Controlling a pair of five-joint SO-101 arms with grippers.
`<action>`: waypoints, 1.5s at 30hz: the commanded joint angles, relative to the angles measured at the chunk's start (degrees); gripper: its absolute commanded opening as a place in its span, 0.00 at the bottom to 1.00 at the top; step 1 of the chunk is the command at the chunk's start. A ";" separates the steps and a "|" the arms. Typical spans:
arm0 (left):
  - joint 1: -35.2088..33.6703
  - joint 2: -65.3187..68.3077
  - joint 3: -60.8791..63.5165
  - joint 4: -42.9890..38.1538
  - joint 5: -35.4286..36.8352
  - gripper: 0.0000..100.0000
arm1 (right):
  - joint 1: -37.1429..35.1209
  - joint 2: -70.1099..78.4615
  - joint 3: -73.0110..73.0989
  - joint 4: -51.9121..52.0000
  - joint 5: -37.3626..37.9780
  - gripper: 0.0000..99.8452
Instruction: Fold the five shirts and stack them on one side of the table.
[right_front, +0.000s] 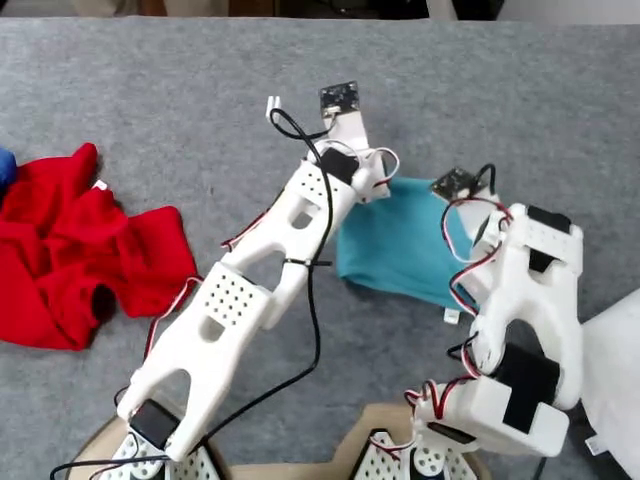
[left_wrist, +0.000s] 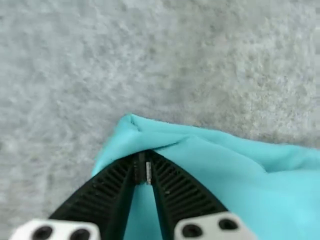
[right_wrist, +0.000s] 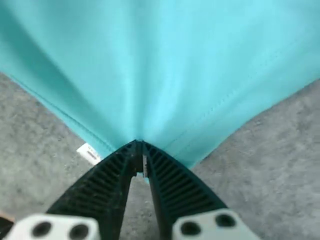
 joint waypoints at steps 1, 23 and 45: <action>-1.85 -1.19 -2.90 0.44 0.62 0.02 | 0.84 0.13 0.57 -2.37 0.44 0.01; -2.11 -5.05 -29.98 20.75 -11.08 0.02 | -3.38 -13.85 -7.96 14.95 -31.12 0.24; -17.05 -11.12 -29.89 30.33 -21.89 0.02 | -7.08 15.52 -10.42 3.87 -42.99 0.25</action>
